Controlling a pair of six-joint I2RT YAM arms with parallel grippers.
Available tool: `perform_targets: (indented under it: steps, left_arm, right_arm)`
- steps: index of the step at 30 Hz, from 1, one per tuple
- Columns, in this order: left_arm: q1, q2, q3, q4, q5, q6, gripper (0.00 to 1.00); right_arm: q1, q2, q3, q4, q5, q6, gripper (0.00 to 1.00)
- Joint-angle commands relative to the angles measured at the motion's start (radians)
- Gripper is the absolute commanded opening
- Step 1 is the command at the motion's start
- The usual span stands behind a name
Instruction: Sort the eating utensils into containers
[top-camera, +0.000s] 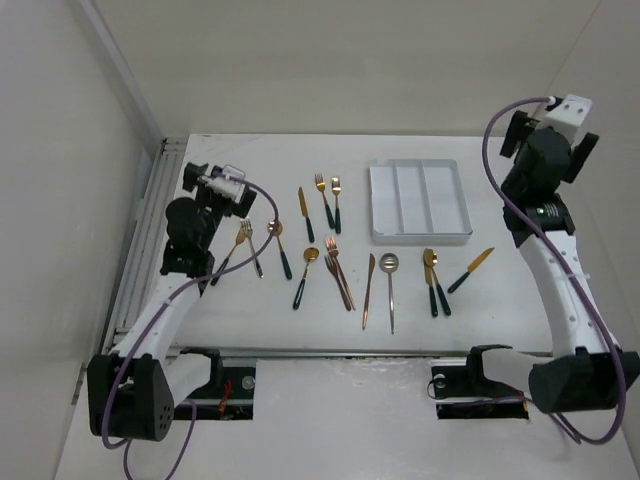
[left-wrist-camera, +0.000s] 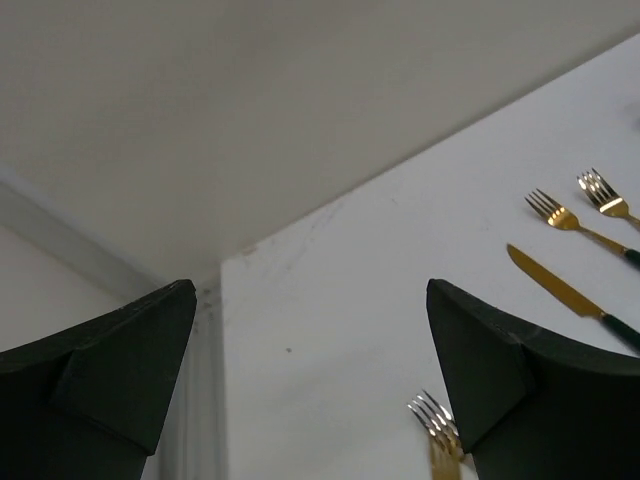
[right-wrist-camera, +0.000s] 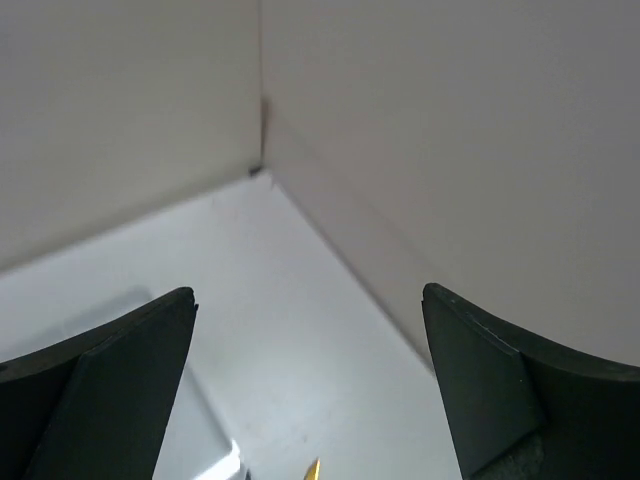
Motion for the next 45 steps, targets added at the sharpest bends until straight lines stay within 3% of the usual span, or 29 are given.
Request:
perform_targets:
  steps: [1, 2, 3, 5, 6, 9, 14, 19, 27, 35, 41, 45]
  left_arm:
    - [-0.017, 0.006, 0.155, -0.453, 0.075, 0.226, 1.00]
    - [-0.017, 0.020, 0.169, -0.481, 0.026, 0.214, 1.00]
    - [-0.017, 0.020, 0.182, -0.502, 0.000, 0.214, 1.00]
    - [-0.017, 0.011, 0.191, -0.503, -0.066, 0.118, 1.00]
    - [-0.017, 0.001, 0.182, -0.487, -0.141, 0.072, 1.00]
    - [-0.017, -0.029, 0.156, -0.444, -0.234, -0.079, 1.00]
    - [-0.017, -0.038, 0.146, -0.487, -0.219, -0.087, 1.00]
    - [-0.017, -0.038, 0.137, -0.475, -0.218, -0.101, 1.00]
    - [-0.017, -0.047, 0.137, -0.466, -0.218, -0.101, 1.00]
    - [-0.017, -0.038, 0.137, -0.446, -0.263, -0.101, 1.00]
    - [-0.017, -0.038, 0.137, -0.437, -0.263, -0.082, 1.00]
    - [-0.017, -0.038, 0.137, -0.437, -0.251, -0.082, 1.00]
  right_arm:
    - [-0.038, 0.033, 0.070, -0.377, -0.034, 0.341, 1.00]
    - [-0.069, 0.022, 0.070, -0.455, -0.183, 0.434, 1.00]
    - [-0.118, 0.022, 0.033, -0.479, -0.433, 0.487, 1.00]
    - [-0.143, 0.022, -0.022, -0.544, -0.586, 0.624, 0.98]
    - [-0.143, 0.036, -0.053, -0.578, -0.585, 0.687, 0.88]
    - [-0.152, 0.091, -0.175, -0.707, -0.540, 0.875, 0.74]
    - [-0.164, 0.136, -0.315, -0.730, -0.585, 0.897, 0.61]
    - [-0.176, 0.186, -0.367, -0.735, -0.562, 0.907, 0.60]
    - [-0.195, 0.375, -0.365, -0.669, -0.597, 0.863, 0.47]
    - [-0.204, 0.456, -0.343, -0.651, -0.657, 0.852, 0.47]
    - [-0.204, 0.475, -0.343, -0.661, -0.597, 0.852, 0.00]
    - [-0.204, 0.426, -0.323, -0.718, -0.483, 0.880, 0.00]
